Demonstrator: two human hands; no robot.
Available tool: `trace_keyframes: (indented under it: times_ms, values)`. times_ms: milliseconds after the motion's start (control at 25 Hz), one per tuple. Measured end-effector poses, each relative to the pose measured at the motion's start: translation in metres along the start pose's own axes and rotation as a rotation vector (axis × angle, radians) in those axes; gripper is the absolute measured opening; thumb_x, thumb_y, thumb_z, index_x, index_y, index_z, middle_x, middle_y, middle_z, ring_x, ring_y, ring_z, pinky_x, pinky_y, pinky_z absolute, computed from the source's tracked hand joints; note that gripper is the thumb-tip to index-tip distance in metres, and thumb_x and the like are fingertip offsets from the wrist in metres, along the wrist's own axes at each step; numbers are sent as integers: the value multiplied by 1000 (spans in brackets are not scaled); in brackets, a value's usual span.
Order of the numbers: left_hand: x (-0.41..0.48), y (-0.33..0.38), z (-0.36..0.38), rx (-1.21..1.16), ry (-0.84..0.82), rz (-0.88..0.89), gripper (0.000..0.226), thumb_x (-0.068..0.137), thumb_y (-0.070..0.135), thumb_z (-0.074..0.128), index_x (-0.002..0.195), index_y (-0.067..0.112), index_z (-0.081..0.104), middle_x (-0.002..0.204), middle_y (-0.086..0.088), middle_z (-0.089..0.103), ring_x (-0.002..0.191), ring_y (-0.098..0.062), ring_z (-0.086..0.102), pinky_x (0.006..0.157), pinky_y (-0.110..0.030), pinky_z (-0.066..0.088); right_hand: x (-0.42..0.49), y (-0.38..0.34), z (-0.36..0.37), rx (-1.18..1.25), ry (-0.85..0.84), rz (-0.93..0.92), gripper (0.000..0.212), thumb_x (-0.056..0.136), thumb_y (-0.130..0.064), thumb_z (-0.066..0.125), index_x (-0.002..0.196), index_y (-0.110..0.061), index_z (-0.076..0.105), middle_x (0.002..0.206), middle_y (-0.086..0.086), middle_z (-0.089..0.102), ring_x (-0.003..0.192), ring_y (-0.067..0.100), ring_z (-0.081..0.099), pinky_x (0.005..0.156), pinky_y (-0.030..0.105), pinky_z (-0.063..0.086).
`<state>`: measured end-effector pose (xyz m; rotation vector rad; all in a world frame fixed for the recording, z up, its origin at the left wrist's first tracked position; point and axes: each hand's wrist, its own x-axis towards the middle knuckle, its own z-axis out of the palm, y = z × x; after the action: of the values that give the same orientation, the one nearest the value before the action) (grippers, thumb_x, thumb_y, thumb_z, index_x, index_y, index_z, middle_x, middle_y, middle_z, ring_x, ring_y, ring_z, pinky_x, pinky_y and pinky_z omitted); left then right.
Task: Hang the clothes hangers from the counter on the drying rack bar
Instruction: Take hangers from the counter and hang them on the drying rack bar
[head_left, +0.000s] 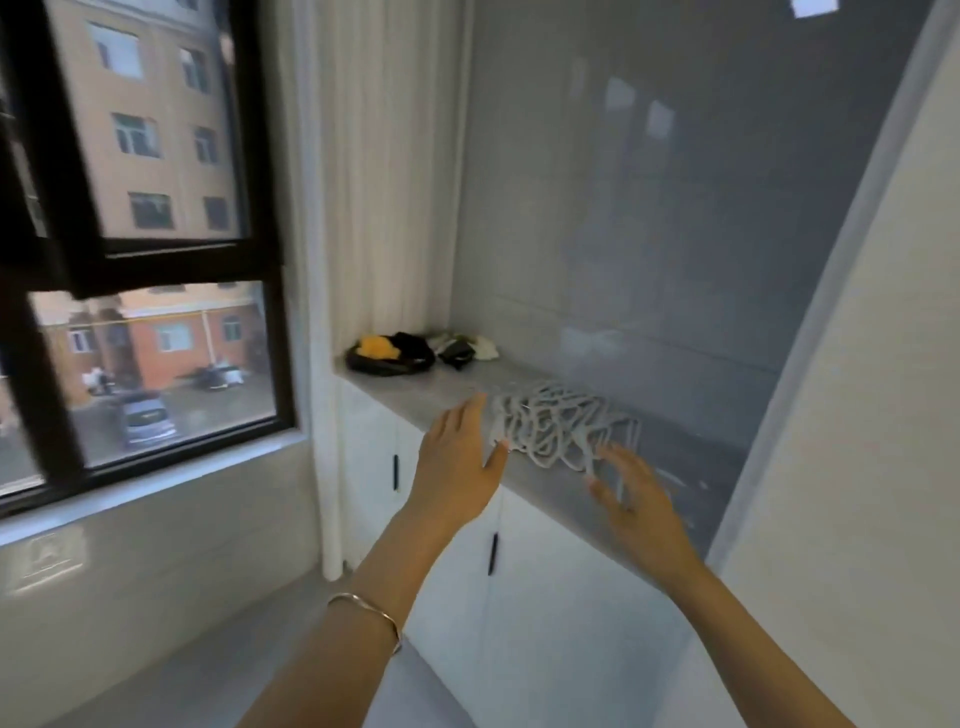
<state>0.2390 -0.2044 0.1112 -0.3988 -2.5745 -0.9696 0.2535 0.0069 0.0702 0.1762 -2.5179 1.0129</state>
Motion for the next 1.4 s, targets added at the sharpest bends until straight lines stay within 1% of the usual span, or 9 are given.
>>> trace_keyframes:
  times_ms: [320,600,720,800,920,1040,1160,1240,1400]
  values:
    - [178,-111,188,58,-381,-83,68,95,40,44,150,21,9,158,-2,12,145,-26,12,117,-40,19,135,150,75,6,77,333,38,90,-12,57,127,-6,50,129,10,51,123,23,46,94,16,28]
    - [250,-155,303,134,-627,-43,64,98,46,32,151,23,4,159,1,3,146,-25,5,119,-40,10,191,249,135,-96,5,649,47,89,-25,58,130,-5,48,133,15,49,125,27,45,102,30,35]
    - [261,-167,328,150,-684,-51,64,98,49,25,151,23,-1,159,3,-4,146,-24,-6,119,-42,3,201,267,147,-209,-17,667,43,82,-31,64,119,-9,58,119,12,58,115,30,52,96,35,39]
    - [265,-171,339,174,-687,-59,64,98,50,23,151,23,-1,159,3,-8,146,-22,-11,119,-44,-1,205,276,155,-290,-2,616,35,71,-36,65,98,-15,68,99,8,63,99,31,58,85,39,43]
    - [267,-167,346,226,-674,-80,65,97,54,20,151,22,2,158,3,-11,145,-20,-14,118,-46,-6,206,277,163,-295,99,625,15,65,-32,66,74,-20,65,75,-1,62,80,27,59,76,37,39]
    - [272,-159,349,228,-701,-122,68,96,58,18,151,23,-1,158,3,-13,145,-21,-16,117,-51,-7,206,273,167,-221,276,594,8,66,-27,63,65,-19,60,63,-1,61,66,29,59,70,37,43]
    - [280,-153,343,226,-761,-156,68,95,59,16,150,27,-6,158,5,-11,145,-21,-15,116,-53,-5,216,268,160,-174,495,549,10,77,-17,61,77,-9,66,70,8,64,66,29,59,69,38,47]
    - [284,-151,335,201,-766,-173,66,95,58,17,150,29,-5,159,6,-4,146,-20,-12,116,-53,-5,230,256,149,-67,621,548,16,88,-12,55,90,-1,66,78,10,62,68,20,54,64,28,43]
    - [290,-147,301,71,-599,-202,63,95,57,21,150,32,1,159,6,4,147,-20,-5,117,-49,-6,248,225,137,167,711,499,18,94,-10,49,100,2,61,90,4,54,73,12,51,64,17,37]
